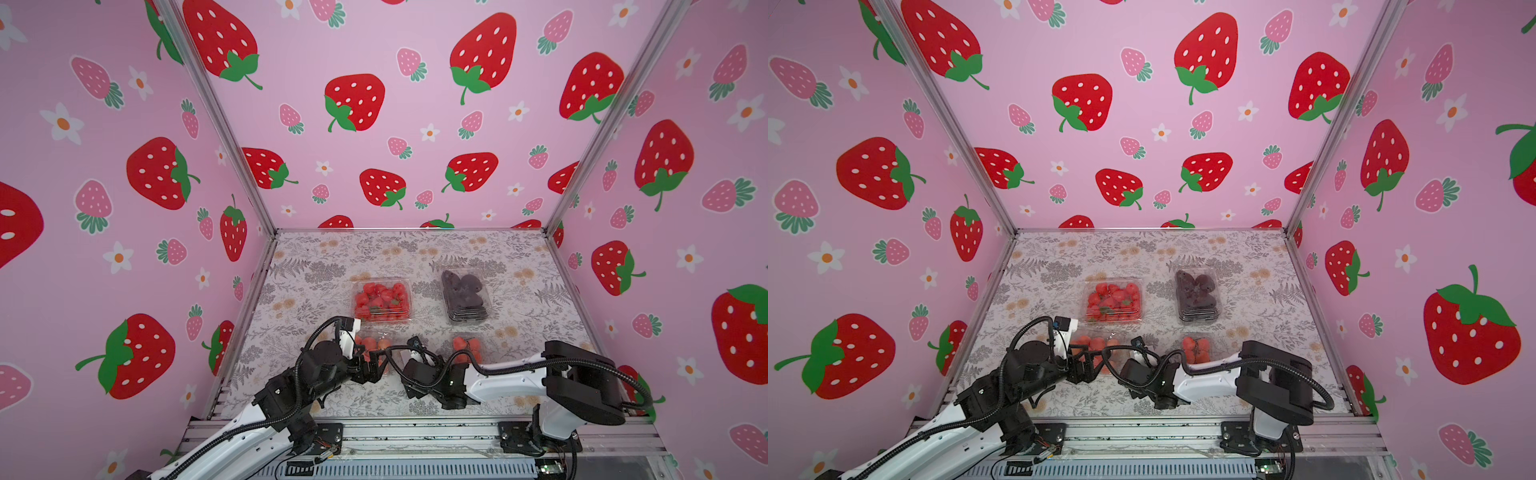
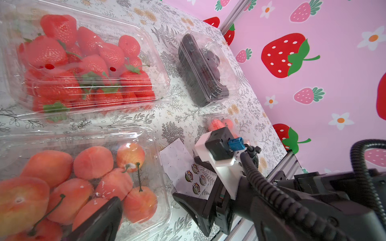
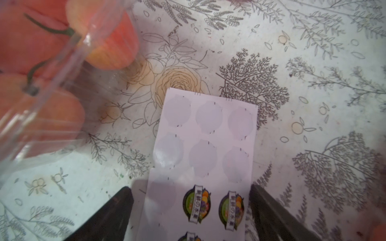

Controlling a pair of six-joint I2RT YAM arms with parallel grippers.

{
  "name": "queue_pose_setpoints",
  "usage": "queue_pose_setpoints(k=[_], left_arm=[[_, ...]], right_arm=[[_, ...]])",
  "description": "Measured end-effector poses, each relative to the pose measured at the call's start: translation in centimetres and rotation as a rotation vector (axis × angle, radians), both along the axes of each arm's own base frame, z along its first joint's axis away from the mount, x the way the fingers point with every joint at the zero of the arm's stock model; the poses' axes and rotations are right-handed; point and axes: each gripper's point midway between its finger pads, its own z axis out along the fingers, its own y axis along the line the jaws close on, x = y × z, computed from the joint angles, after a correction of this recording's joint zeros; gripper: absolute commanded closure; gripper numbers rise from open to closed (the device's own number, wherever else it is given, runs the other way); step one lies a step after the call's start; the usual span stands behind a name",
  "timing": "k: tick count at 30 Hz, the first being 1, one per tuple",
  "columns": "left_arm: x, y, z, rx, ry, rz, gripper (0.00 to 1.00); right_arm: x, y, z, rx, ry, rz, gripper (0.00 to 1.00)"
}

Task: Label fruit boxes
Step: Pick up the label sticker from the center of the board.

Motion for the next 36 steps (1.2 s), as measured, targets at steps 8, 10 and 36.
queue_pose_setpoints(k=[8, 10, 36], left_arm=[[0.0, -1.2, -0.7, -0.014, 0.015, -0.043, 0.01], [0.0, -1.7, -0.6, -0.027, 0.018, -0.063, 0.01], [3.3, -4.5, -2.7, -0.142, 0.091, 0.037, 0.07]], right_arm=[[0.3, -0.8, -0.1, 0.017, -0.014, -0.031, 0.41], [0.3, -0.9, 0.0, 0.016, -0.021, -0.03, 0.45], [2.1, 1.3, 8.6, 0.253, -0.223, 0.137, 0.66]])
